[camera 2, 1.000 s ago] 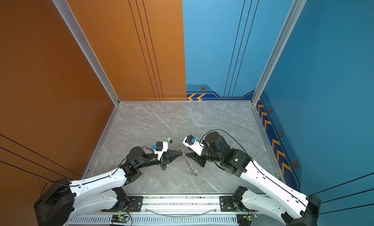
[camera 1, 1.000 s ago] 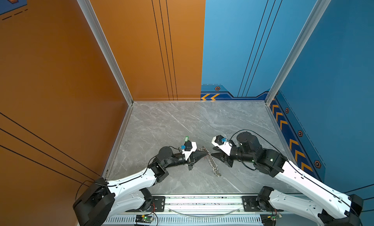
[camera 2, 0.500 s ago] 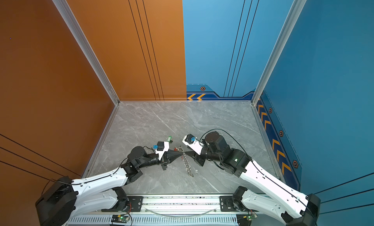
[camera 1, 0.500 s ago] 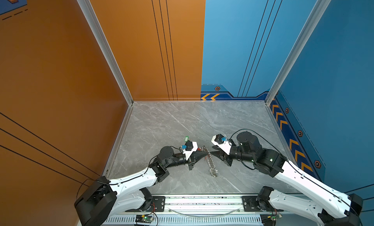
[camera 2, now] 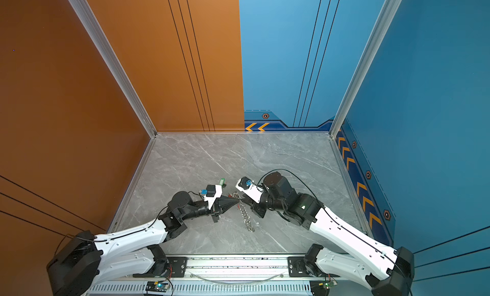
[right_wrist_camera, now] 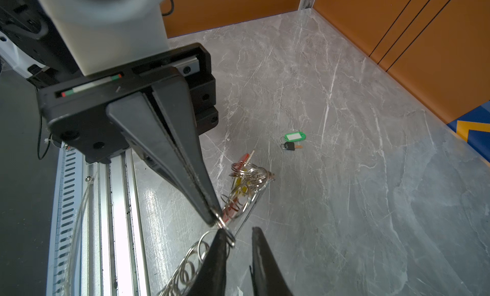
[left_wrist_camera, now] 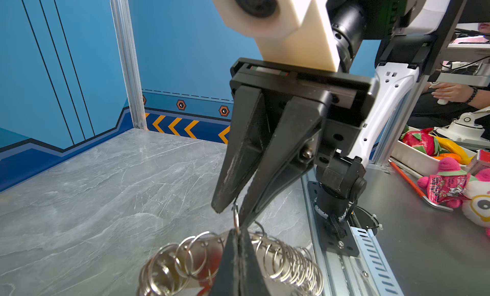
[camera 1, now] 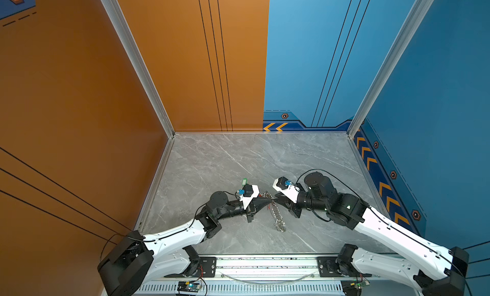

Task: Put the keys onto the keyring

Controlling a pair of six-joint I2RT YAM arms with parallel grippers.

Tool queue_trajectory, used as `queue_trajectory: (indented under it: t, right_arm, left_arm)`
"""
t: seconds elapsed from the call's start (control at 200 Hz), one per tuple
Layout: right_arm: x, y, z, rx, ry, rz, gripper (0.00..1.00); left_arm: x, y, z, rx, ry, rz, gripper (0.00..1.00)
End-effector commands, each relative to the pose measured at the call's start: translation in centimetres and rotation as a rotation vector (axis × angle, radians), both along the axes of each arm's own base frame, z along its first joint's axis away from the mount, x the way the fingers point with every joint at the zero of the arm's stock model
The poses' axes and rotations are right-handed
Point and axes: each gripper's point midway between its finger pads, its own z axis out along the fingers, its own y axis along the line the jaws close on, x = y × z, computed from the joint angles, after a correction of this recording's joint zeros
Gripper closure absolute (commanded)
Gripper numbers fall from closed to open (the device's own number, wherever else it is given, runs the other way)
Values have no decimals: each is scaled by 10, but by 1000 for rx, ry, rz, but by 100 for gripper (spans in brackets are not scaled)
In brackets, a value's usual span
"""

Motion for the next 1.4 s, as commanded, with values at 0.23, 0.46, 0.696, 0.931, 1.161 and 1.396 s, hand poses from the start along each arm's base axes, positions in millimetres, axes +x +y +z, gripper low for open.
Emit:
queue_trajectory:
  t: [0.23,0.46,0.696,0.931,1.161,1.396]
  right_arm:
    - [4,-5,1,-13,-25,-14,78]
    - [40,-21,27,122,-103,-202,65]
    - [101,-29,7,226,48,-465,62]
    - [149,-15,-54,210,240,-683,67]
    - [174,20,-108,182,384,-757,68]
    - [171,65,-155,62,480,-749,68]
  left_arm:
    - [24,23,33,-118,21,141,100]
    - [47,50,30,-100,138,299,100]
    - [69,102,30,-28,282,576,100]
    - [82,176,37,98,434,906,100]
    - [68,224,65,72,370,1070,100]
    - [51,251,70,69,318,1162,100]
